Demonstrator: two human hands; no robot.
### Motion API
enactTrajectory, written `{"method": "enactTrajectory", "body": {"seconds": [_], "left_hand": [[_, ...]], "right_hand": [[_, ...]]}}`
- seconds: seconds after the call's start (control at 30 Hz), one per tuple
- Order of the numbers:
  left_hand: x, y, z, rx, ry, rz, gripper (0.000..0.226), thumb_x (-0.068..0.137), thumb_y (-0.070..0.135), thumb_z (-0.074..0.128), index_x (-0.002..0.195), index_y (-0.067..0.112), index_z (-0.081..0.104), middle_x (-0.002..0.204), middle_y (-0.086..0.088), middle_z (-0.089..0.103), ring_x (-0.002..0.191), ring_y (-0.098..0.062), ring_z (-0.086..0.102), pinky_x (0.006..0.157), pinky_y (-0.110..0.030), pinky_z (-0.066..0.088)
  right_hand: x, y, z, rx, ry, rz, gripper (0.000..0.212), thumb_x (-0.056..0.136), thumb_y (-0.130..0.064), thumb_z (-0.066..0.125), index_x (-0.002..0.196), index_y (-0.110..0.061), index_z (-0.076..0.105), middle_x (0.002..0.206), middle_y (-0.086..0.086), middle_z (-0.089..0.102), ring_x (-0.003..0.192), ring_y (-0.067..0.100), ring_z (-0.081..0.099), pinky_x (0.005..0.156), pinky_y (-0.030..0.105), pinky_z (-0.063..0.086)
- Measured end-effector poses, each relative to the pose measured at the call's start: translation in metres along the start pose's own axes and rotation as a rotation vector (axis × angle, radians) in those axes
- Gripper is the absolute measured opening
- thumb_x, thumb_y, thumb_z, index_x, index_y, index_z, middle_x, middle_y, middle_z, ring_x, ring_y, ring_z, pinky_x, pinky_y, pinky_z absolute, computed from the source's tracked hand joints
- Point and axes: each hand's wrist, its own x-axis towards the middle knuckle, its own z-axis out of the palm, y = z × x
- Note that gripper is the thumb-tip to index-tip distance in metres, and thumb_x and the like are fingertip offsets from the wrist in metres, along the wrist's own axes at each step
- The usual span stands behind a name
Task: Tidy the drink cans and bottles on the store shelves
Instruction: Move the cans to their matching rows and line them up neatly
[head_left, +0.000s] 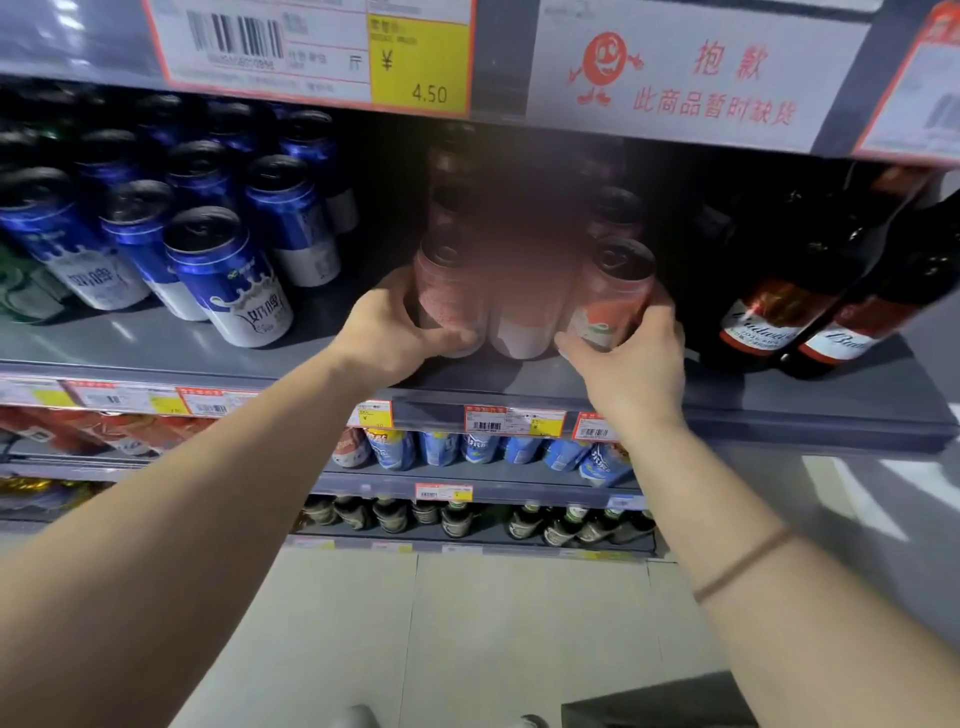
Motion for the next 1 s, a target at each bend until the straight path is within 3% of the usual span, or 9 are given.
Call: {"method": "enactTrajectory", "body": {"seconds": [0.13, 0.2, 0.3, 0.43, 0.57, 0.67, 0.8, 0.9, 1.0], "left_hand": [[-0.006, -0.004, 0.006, 0.061, 0.023, -0.003, 0.07, 0.059, 0.034, 0.091, 0.118, 0.025, 0.054, 0.092, 0.025, 0.061, 0.079, 0.016, 0.058, 0.063, 0.002, 0.038], [-0.008, -0.004, 0.007, 0.121, 0.045, -0.003, 0.079, 0.056, 0.036, 0.092, 0.122, 0.022, 0.051, 0.096, 0.02, 0.06, 0.086, 0.006, 0.059, 0.068, -0.003, 0.039], [-0.009, -0.007, 0.006, 0.099, 0.124, -0.029, 0.09, 0.051, 0.046, 0.092, 0.127, 0.019, 0.051, 0.109, 0.009, 0.065, 0.097, -0.007, 0.063, 0.083, -0.022, 0.049], [-0.01, -0.006, 0.004, 0.139, 0.091, -0.019, 0.087, 0.052, 0.041, 0.091, 0.127, 0.022, 0.05, 0.094, 0.026, 0.058, 0.085, 0.005, 0.056, 0.07, -0.004, 0.039], [-0.006, -0.003, 0.007, 0.196, 0.062, -0.018, 0.077, 0.056, 0.038, 0.09, 0.121, 0.02, 0.053, 0.093, 0.018, 0.059, 0.096, -0.014, 0.061, 0.082, -0.022, 0.045], [-0.01, -0.002, 0.01, 0.253, 0.153, -0.04, 0.078, 0.052, 0.047, 0.089, 0.115, 0.017, 0.054, 0.1, 0.005, 0.063, 0.098, -0.022, 0.062, 0.081, -0.031, 0.048], [-0.014, 0.001, 0.014, 0.389, 0.248, -0.07, 0.093, 0.047, 0.058, 0.086, 0.119, 0.012, 0.05, 0.111, -0.009, 0.06, 0.108, -0.028, 0.055, 0.089, -0.04, 0.049], [-0.011, -0.003, 0.005, 0.24, 0.1, -0.07, 0.073, 0.061, 0.035, 0.085, 0.124, 0.017, 0.052, 0.1, 0.007, 0.061, 0.093, -0.012, 0.06, 0.077, -0.015, 0.047], [-0.012, -0.008, -0.009, 0.151, 0.039, -0.025, 0.062, 0.069, 0.016, 0.083, 0.125, 0.017, 0.057, 0.094, 0.016, 0.063, 0.081, 0.009, 0.058, 0.064, 0.002, 0.04]], "right_hand": [[-0.003, 0.009, 0.002, 0.013, -0.062, 0.002, 0.054, 0.07, -0.031, 0.082, 0.104, -0.019, 0.041, 0.114, 0.005, 0.056, 0.065, -0.017, 0.053, 0.052, 0.009, 0.033], [-0.005, 0.011, 0.003, 0.038, -0.083, 0.04, 0.058, 0.071, -0.028, 0.08, 0.114, -0.017, 0.044, 0.117, 0.006, 0.059, 0.065, -0.01, 0.055, 0.06, 0.017, 0.042], [-0.012, 0.001, -0.005, 0.098, 0.041, 0.027, 0.073, 0.071, -0.023, 0.079, 0.133, -0.016, 0.042, 0.128, 0.008, 0.049, 0.07, -0.004, 0.054, 0.061, 0.007, 0.039], [-0.018, -0.023, -0.022, 0.004, 0.223, -0.316, 0.065, 0.071, -0.025, 0.077, 0.13, -0.016, 0.053, 0.123, 0.011, 0.052, 0.108, 0.031, 0.052, 0.097, 0.04, 0.042], [-0.013, -0.044, -0.025, -0.292, 0.07, -0.377, 0.056, 0.069, -0.049, 0.075, 0.117, -0.022, 0.064, 0.125, 0.015, 0.056, 0.122, 0.038, 0.041, 0.102, 0.041, 0.027], [-0.002, -0.057, -0.018, -0.469, -0.056, -0.431, 0.075, 0.061, -0.073, 0.067, 0.126, -0.038, 0.054, 0.135, 0.006, 0.049, 0.127, 0.034, 0.034, 0.108, 0.048, 0.02], [0.027, -0.083, -0.005, -0.704, -0.102, -0.407, 0.09, 0.05, -0.089, 0.056, 0.122, -0.035, 0.054, 0.136, 0.004, 0.05, 0.13, 0.032, 0.035, 0.107, 0.05, 0.019], [0.035, -0.089, -0.01, -0.672, -0.24, -0.472, 0.079, 0.052, -0.084, 0.057, 0.116, -0.039, 0.059, 0.132, 0.002, 0.058, 0.128, 0.033, 0.043, 0.107, 0.048, 0.029], [0.043, -0.089, -0.028, -0.431, -0.534, -0.51, 0.067, 0.065, -0.052, 0.073, 0.129, -0.044, 0.053, 0.136, -0.004, 0.057, 0.125, 0.022, 0.052, 0.105, 0.037, 0.04]]}}
